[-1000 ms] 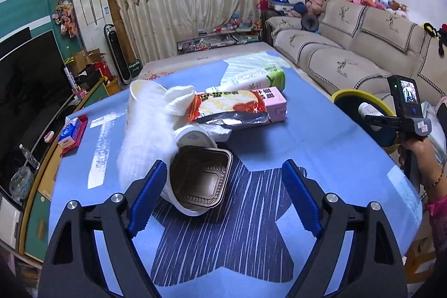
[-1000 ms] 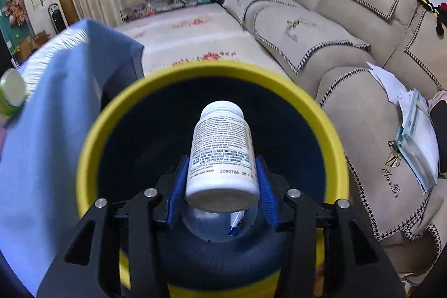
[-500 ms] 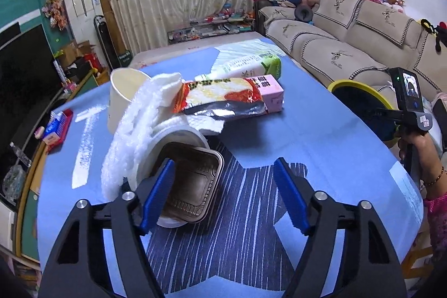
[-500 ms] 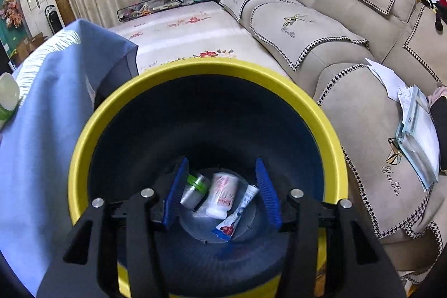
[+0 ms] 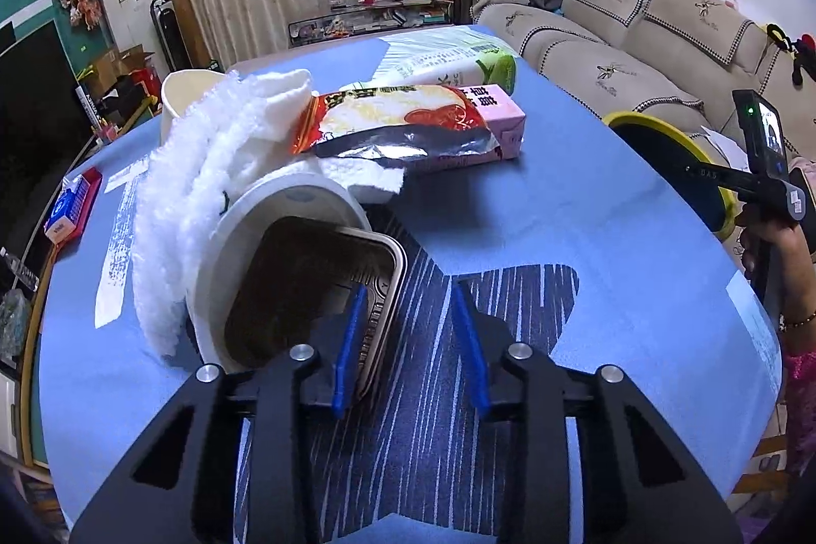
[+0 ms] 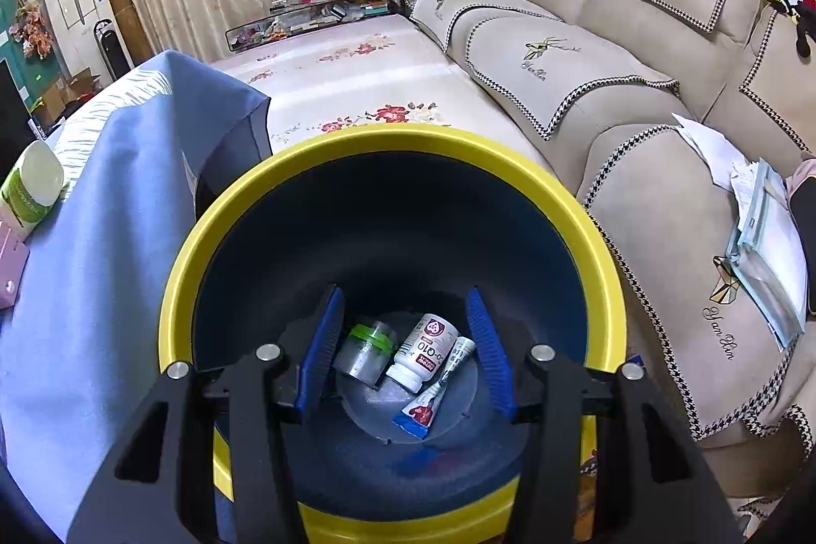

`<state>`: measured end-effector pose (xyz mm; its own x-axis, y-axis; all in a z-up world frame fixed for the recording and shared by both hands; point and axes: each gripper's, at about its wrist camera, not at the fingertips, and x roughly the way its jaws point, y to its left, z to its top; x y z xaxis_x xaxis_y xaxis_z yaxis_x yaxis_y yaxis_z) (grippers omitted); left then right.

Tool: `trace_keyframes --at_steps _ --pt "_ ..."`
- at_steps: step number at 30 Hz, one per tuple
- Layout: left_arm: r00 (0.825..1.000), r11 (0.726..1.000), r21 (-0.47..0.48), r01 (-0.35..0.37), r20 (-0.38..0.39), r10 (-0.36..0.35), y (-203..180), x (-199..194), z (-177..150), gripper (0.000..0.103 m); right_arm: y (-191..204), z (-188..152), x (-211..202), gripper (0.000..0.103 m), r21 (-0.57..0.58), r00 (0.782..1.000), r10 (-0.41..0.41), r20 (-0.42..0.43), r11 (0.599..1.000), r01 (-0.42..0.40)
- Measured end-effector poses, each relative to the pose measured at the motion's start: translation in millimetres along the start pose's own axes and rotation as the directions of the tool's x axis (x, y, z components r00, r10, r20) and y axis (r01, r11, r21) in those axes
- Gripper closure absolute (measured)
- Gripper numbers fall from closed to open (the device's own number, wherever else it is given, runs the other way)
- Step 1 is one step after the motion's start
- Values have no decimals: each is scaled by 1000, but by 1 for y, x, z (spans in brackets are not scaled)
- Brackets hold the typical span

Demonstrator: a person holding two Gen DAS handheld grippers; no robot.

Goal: Collect trash
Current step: 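Grasp the rim of the brown foil tray with the left tool, then carry the foil tray over the bin and open the left tool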

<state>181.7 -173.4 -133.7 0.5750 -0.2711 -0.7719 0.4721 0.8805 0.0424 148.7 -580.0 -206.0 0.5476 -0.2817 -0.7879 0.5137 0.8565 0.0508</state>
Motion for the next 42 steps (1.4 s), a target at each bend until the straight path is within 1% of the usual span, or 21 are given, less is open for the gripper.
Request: trace_keyframes --at_steps 2,4,6,7,8,12,14,18,23,26,30,33,38,42 --pt "1000 1000 -2 -10 0 10 -1 1 -1 69 1 -1 -2 54 -2 1000 6 -2 1000 -6" --pt "1000 1000 -1 -19 -1 19 -1 2 -1 79 3 -2 -4 54 -1 1000 13 0 1000 -13" --pt "1000 1000 -4 -23 -2 23 -2 3 -1 82 5 -3 -10 54 -6 1000 19 9 1000 -19" --pt "1000 1000 -4 -22 -5 22 -2 4 -1 89 6 -3 -14 54 -10 1000 23 16 1000 -23" --pt "1000 1000 -4 -22 -7 22 -2 4 -1 93 8 -4 -18 54 -13 999 26 21 1000 -26" --pt "999 999 5 -41 8 41 -5 0 -1 97 11 -5 -29 54 -23 999 43 32 999 -42" --pt "999 999 17 -47 22 46 -10 -5 0 98 12 -6 -35 54 -28 998 48 41 999 -47" --pt "998 998 48 -30 52 27 -21 -22 1 98 12 -7 -45 54 -34 997 57 57 998 -55" --pt "996 996 78 42 79 -48 -37 -44 2 98 12 -8 -53 54 -39 996 66 68 997 -63" --pt "993 992 107 60 93 -71 -50 -54 1 98 12 -9 -59 54 -44 995 68 77 997 -65" --pt "990 981 172 94 90 -111 -80 -54 2 98 12 -9 -67 54 -43 993 64 98 997 -60" --pt "988 973 201 114 83 -133 -98 -50 8 98 9 -10 -74 54 -47 992 59 116 997 -54" --pt "985 959 254 126 85 -151 -129 -38 27 98 -4 -12 -85 54 -38 989 35 144 999 -30" --pt "984 950 284 130 83 -160 -149 -20 48 98 -20 -15 -90 54 -10 988 15 156 1000 -14"
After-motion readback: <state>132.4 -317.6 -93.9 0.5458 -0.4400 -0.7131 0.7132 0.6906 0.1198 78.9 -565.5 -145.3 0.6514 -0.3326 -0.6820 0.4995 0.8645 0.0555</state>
